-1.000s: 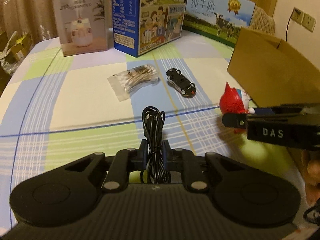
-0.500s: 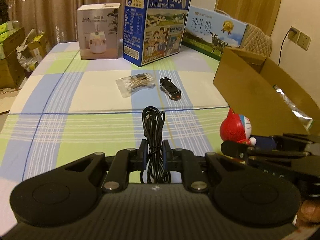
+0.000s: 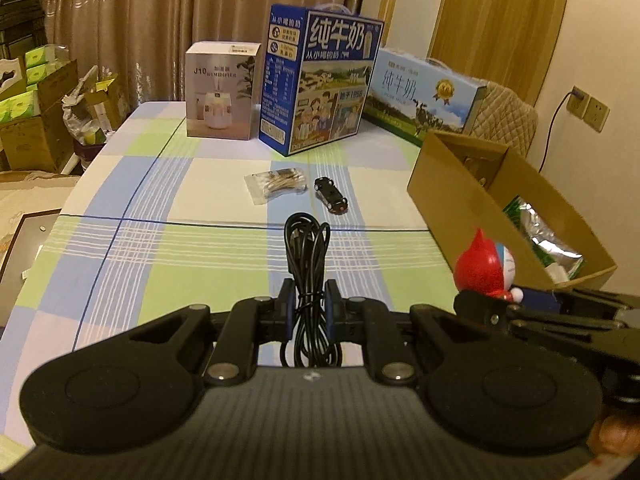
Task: Organize objects
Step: 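Lift the cable and the Doraemon figure off the table with both tools, then carry the cable and figure over the cardboard box with both tools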
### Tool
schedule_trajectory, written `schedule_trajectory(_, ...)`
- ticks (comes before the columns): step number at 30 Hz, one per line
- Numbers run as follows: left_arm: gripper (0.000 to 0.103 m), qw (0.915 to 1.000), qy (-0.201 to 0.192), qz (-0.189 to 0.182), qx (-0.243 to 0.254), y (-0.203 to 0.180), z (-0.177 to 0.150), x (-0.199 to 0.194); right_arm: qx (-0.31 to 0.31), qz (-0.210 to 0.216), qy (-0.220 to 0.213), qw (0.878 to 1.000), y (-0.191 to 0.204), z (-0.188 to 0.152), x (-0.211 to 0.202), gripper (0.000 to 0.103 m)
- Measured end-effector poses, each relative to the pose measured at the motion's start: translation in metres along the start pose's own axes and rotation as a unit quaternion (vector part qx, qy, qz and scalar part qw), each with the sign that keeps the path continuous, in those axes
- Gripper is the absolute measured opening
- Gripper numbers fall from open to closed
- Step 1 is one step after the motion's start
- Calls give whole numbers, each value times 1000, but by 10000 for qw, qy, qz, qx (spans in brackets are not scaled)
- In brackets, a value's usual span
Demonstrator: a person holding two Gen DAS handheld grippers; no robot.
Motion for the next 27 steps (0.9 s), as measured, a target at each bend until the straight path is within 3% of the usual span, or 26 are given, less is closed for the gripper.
schedule_trajectory(17,11,9998,-177,-72,-20,-29,-10,-47,90,-238,-228,9994,-25,-8,-65,36)
schedule_trajectory(27,11,9991,-138,-353,195,-67,-17,-53,146,-447,-324,9984,-43,-10,-89,36)
Point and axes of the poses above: each gripper's, at about its wrist camera, not at the fingertips, and x roughly the way its jaws point, y to its left, z to its top, the point moved 2 cm from there along x, roughly the way its jaws point, and after that the axes turned 2 degrees about y, right-handed, at the moved point
